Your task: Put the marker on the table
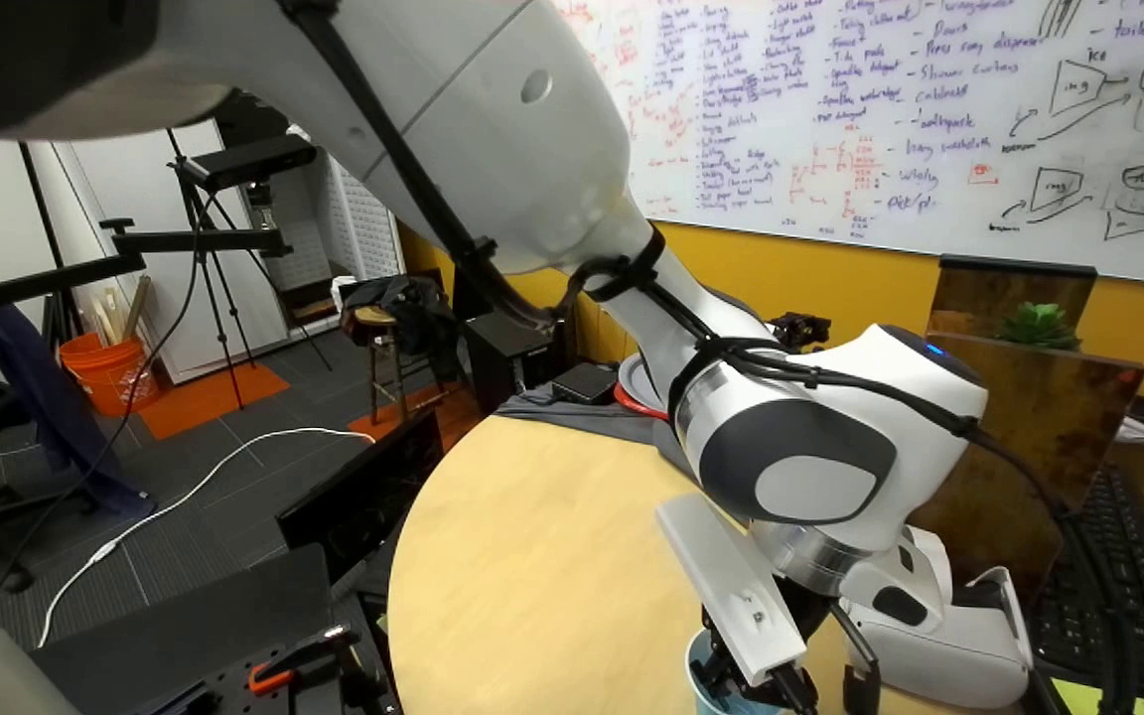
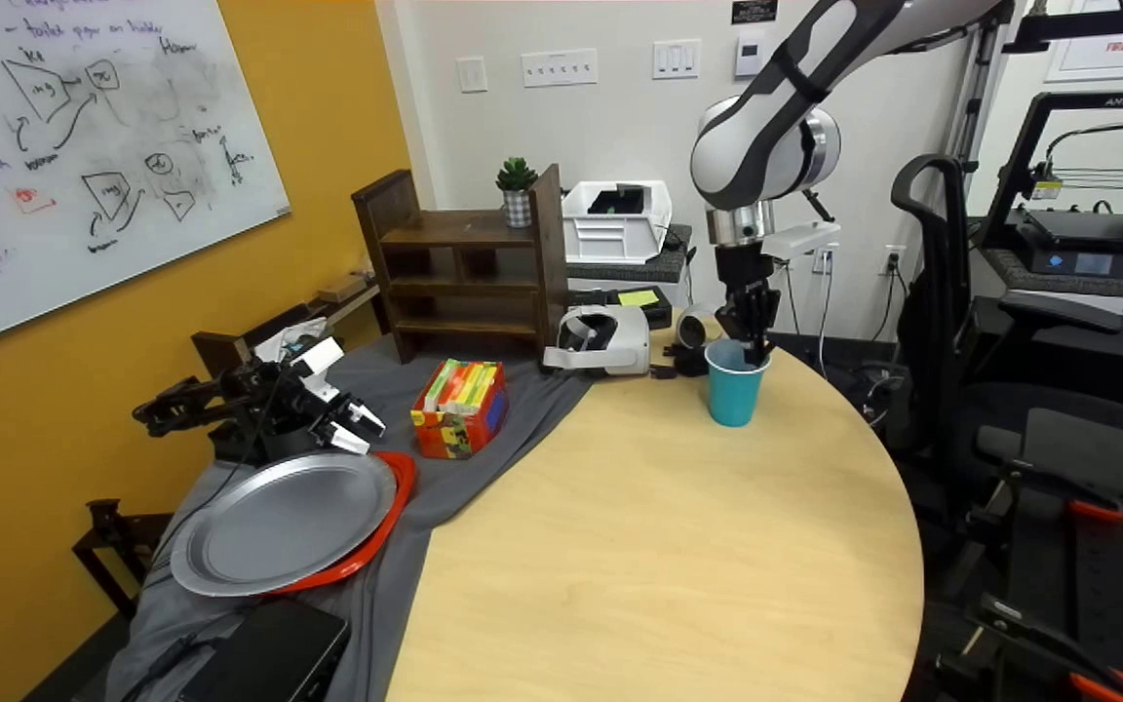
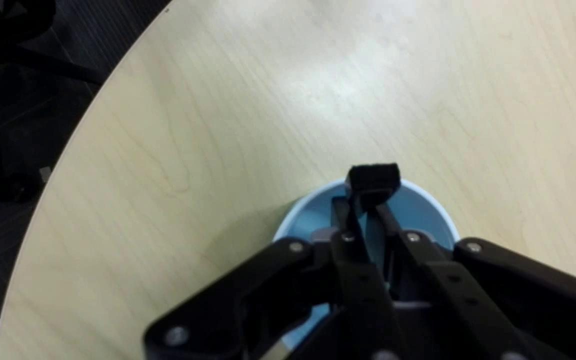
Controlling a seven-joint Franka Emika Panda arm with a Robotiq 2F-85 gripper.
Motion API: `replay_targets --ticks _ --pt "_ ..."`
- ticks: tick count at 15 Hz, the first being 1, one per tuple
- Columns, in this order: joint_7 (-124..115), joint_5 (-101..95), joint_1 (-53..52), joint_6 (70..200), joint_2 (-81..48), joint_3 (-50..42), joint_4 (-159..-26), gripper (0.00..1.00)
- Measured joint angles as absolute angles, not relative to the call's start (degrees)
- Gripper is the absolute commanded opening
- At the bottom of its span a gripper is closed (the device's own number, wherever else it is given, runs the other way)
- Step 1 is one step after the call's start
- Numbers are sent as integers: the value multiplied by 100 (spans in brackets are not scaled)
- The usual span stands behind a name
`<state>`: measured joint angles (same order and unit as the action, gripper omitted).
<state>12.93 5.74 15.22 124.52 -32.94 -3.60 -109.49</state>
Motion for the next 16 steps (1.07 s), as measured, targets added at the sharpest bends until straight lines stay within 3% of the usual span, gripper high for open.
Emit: replay_targets --ticks 16 --pt "759 -231 1080 12373 -1888 -584 -11924 3"
